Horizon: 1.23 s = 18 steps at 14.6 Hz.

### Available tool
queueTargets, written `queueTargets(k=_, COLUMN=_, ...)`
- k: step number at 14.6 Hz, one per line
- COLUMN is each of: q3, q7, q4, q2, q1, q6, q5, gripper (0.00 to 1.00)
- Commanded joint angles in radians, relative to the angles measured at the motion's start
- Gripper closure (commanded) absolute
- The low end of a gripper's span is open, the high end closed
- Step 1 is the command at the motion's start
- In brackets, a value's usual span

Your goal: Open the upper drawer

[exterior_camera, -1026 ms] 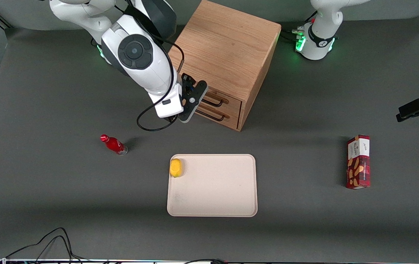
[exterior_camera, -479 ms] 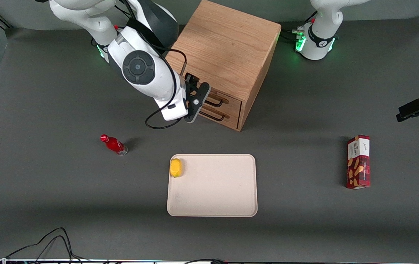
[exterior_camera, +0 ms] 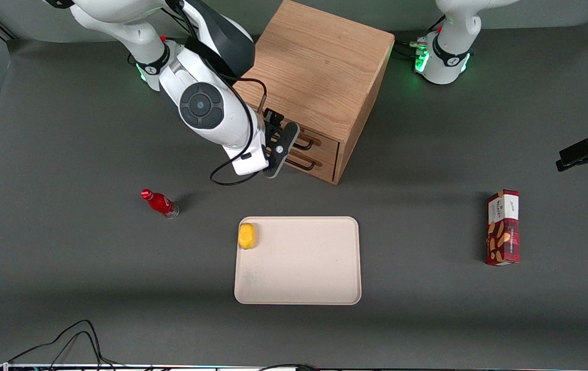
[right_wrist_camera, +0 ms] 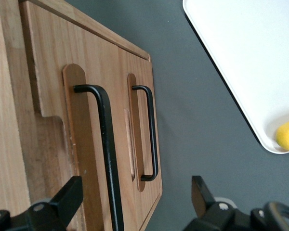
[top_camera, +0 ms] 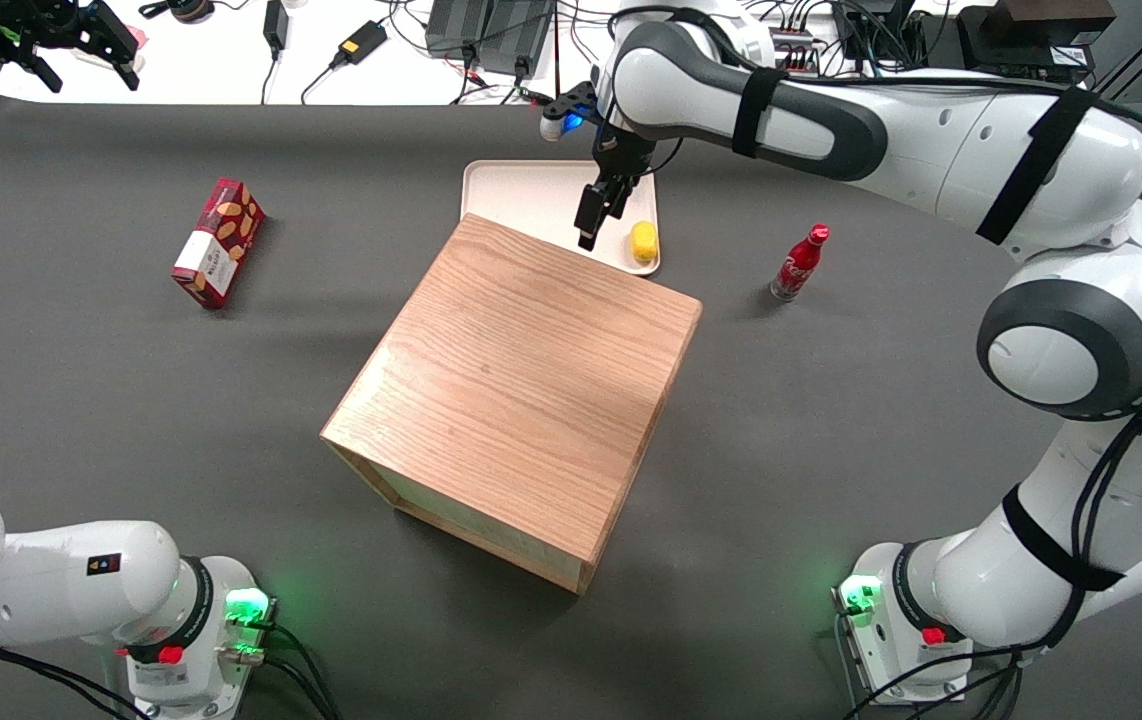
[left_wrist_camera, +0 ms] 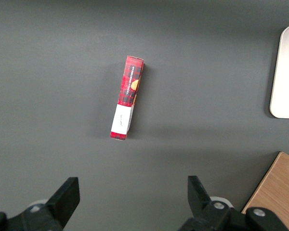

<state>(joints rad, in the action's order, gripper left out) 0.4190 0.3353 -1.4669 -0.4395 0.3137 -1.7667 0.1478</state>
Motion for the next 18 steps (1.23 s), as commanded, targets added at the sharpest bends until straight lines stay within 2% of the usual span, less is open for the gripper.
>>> queueTargets(k=1, q3=0.003, q7=0.024, q4=0.002, q2=-0.021, q1=0.002, q6=-0.019, q5=0.021, gripper=0.00)
queueTargets(k=18, q3=0.009, q7=0.022, q4=-0.075, q2=-0.021, q1=0.005, q6=-0.122, q5=0.015, gripper=0.00)
